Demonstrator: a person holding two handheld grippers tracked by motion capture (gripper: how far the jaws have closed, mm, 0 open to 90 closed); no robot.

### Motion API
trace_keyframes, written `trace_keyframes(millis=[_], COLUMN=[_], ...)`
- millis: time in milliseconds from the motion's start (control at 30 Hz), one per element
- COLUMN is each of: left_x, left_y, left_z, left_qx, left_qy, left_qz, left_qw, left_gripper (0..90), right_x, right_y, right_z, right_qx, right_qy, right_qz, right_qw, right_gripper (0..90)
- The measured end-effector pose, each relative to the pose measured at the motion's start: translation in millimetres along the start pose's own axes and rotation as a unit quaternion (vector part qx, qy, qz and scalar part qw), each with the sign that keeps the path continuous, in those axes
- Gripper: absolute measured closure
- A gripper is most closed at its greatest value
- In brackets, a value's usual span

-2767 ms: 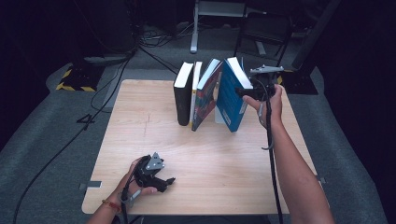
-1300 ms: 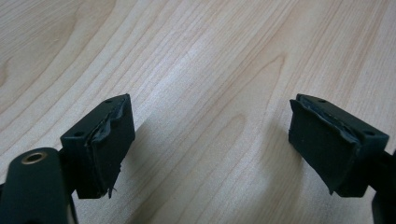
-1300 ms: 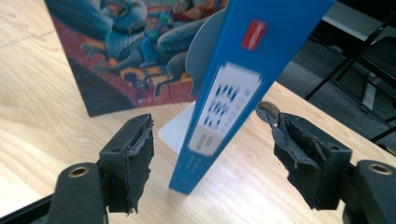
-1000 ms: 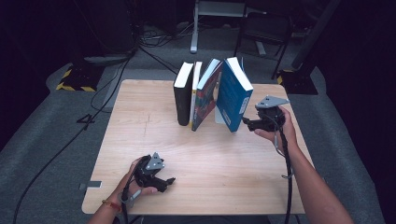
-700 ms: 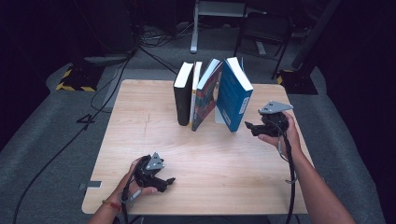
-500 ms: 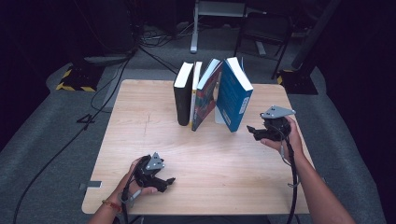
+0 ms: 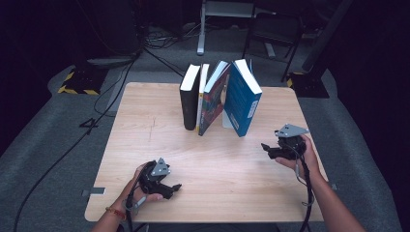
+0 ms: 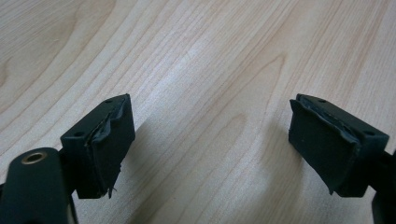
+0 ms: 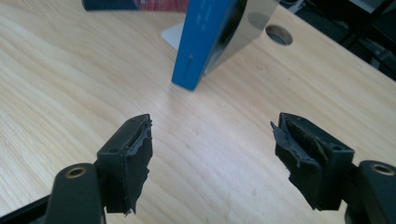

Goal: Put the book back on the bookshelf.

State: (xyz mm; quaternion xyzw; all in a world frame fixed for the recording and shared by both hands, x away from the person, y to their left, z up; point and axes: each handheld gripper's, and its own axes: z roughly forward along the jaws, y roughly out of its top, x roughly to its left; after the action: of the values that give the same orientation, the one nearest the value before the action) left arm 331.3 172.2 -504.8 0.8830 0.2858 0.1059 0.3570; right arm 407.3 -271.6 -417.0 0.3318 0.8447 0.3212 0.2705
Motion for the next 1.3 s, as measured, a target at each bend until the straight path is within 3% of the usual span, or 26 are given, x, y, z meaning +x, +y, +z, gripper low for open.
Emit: trace_keyframes(millis=[367,833,933,1067,1300], left_x=[-0.1,0.2,0.3,0.6,0.8], left_y=[0.0,0.3,0.4,0.5,0.7], left_z=[0.1,0.0,0.1,0.3,0.5], left_qx=[0.000,0.001,0.001,0.001,0.001], left_qy=[0.000,0.001,0.001,0.000,0.000], left_qz=[-0.001,0.000,0.000,0.000,0.000], left_qw=[1.0000,1.0000,1.0000,1.0000,1.0000], left_gripper=[14.6,14.5,14.5,14.3,14.3], right_x=[-1.4,-1.3,0.2,0.8,-1.3], right_y=[-43.5,-81.8,-92.4,-106.1,-136.4], right_z=[-10.8,-26.5,-27.2,-27.4,-34.8], right_qx=[0.013,0.019,0.031,0.033,0.029], right_qy=[0.001,0.015,0.013,0.022,0.035], right_qz=[0.000,-0.018,-0.027,-0.022,0.007], right_qw=[0.9999,0.9995,0.9991,0.9990,0.9989], right_gripper=[27.4,27.4,27.4,27.1,26.6])
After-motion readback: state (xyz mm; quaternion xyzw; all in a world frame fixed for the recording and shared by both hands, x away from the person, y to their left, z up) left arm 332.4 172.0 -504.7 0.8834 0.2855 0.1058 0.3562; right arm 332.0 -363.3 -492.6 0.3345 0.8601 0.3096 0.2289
